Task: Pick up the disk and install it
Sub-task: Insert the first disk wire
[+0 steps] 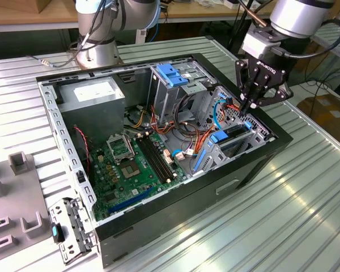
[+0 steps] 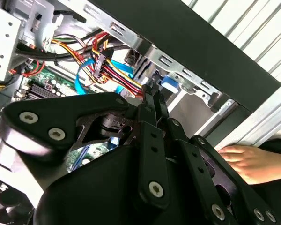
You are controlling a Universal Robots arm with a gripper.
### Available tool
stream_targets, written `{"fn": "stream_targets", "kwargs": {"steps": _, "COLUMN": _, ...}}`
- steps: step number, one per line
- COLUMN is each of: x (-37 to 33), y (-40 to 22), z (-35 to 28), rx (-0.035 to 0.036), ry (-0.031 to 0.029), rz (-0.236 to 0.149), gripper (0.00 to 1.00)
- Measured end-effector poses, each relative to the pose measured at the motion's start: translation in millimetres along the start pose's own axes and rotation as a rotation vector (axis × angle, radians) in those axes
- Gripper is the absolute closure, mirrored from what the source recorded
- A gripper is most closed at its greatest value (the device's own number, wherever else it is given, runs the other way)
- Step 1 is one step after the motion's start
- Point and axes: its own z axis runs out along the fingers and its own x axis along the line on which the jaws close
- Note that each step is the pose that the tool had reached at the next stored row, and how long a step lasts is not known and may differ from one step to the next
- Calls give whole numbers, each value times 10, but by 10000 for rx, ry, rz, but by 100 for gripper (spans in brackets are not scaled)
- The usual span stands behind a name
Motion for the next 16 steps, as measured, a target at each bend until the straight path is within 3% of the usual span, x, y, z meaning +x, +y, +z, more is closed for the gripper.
{"fn": "stream_targets", "kwargs": {"steps": 1, "x": 10, "y": 4, "z": 1, "rx": 1, "ry": -23, "rz": 0, "gripper": 83}}
{"fn": "stream_targets", "kwargs": {"steps": 2, "x": 30, "y": 24, "z": 2, "rx": 11, "ry": -104, "rz": -6, "gripper": 83}}
{"fn": "stream_targets", "kwargs": {"steps": 3, "x": 38, "y": 37, "z": 5, "rx": 13, "ry": -119, "rz": -12, "gripper": 83}}
{"fn": "stream_targets", "kwargs": {"steps": 10, "x": 69, "y": 87, "z": 37, "rx": 15, "ry": -119, "rz": 3, "gripper": 83}}
{"fn": "stream_targets", "kwargs": {"steps": 13, "x": 69, "y": 91, "z": 47, "rx": -10, "ry": -118, "rz": 490, "gripper": 83}}
{"fn": "stream_targets", "kwargs": {"steps": 16, "x": 67, "y": 104, "z": 71, "rx": -13, "ry": -120, "rz": 527, "gripper": 83}}
